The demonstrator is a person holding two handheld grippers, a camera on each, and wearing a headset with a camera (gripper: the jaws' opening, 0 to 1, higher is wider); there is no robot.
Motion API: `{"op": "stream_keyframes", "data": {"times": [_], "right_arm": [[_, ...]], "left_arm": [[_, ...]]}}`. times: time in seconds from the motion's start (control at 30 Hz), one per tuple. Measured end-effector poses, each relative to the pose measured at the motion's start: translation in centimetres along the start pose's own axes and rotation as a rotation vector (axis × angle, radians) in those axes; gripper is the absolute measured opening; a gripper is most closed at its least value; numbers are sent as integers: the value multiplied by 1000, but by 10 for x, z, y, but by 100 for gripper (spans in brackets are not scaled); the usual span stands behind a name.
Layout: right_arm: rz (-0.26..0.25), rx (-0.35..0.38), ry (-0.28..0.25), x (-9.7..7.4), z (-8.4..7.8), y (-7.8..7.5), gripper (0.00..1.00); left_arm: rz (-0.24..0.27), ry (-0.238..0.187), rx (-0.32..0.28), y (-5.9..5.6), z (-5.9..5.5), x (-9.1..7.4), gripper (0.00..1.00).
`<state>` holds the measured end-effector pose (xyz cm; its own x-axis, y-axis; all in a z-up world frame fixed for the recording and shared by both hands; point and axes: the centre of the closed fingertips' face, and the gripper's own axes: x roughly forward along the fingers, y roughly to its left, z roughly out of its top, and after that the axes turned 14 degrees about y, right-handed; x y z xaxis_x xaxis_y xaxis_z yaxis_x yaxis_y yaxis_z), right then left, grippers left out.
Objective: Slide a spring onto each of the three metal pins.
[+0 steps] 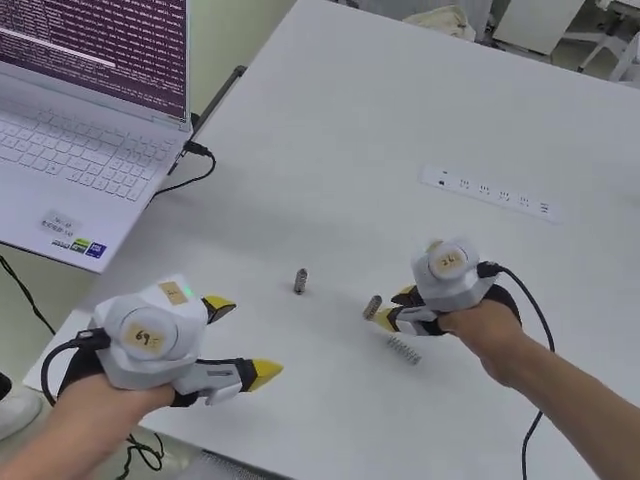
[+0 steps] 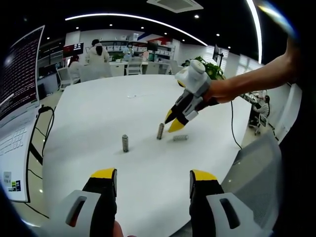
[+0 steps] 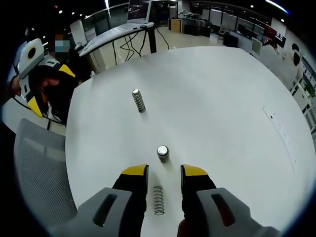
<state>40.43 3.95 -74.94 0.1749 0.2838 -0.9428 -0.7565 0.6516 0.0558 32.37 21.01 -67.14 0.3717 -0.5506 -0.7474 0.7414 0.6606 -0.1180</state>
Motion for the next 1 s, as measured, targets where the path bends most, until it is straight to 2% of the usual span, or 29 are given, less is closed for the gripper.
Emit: {"op": "stream_keyframes", "data": {"times": [0.5,1.0], "right_arm": [[-30,37,-63,-25,-16,7,28],[-36,86,-107,-38,-30,14,30]], "left_arm": [[1,-17,2,-7,5,-4,54],[5,-35,0,-9,12,-7,55]]}}
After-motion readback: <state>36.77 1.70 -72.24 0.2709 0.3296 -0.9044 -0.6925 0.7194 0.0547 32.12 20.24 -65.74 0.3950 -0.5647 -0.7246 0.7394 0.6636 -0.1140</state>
